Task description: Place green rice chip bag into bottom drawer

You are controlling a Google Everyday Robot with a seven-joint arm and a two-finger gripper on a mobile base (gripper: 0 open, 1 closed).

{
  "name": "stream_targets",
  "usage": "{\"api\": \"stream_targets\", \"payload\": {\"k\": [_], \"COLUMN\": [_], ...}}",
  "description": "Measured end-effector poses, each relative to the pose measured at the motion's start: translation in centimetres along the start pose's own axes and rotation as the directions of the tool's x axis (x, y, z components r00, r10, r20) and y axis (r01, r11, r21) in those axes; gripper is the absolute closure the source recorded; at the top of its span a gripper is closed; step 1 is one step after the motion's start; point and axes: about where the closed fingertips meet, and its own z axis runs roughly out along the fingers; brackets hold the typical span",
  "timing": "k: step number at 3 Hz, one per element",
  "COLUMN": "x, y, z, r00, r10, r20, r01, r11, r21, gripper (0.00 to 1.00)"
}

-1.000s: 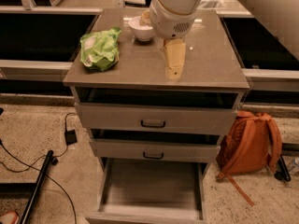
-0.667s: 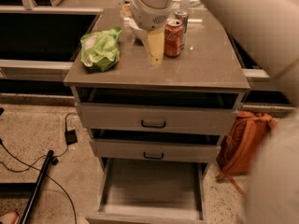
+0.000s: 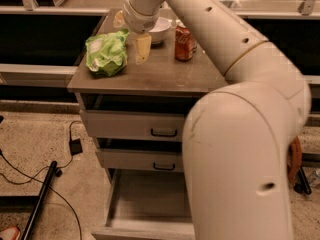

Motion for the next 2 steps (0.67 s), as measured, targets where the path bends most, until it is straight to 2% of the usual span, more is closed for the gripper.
{"api": "stream_targets", "payload": {"k": [1,2], "x": [-1.2,-3.6], "y": [-1.8,-3.1], "z": [2.8,4.8], "r00": [0.997,0.982], "r10": [-0.045,-0.142], "r20": [0.068,0.125], "r01": [0.043,0.136], "r11": [0.9986,0.9891], "r21": [0.030,0.058], "gripper": [0.17,0.15]}}
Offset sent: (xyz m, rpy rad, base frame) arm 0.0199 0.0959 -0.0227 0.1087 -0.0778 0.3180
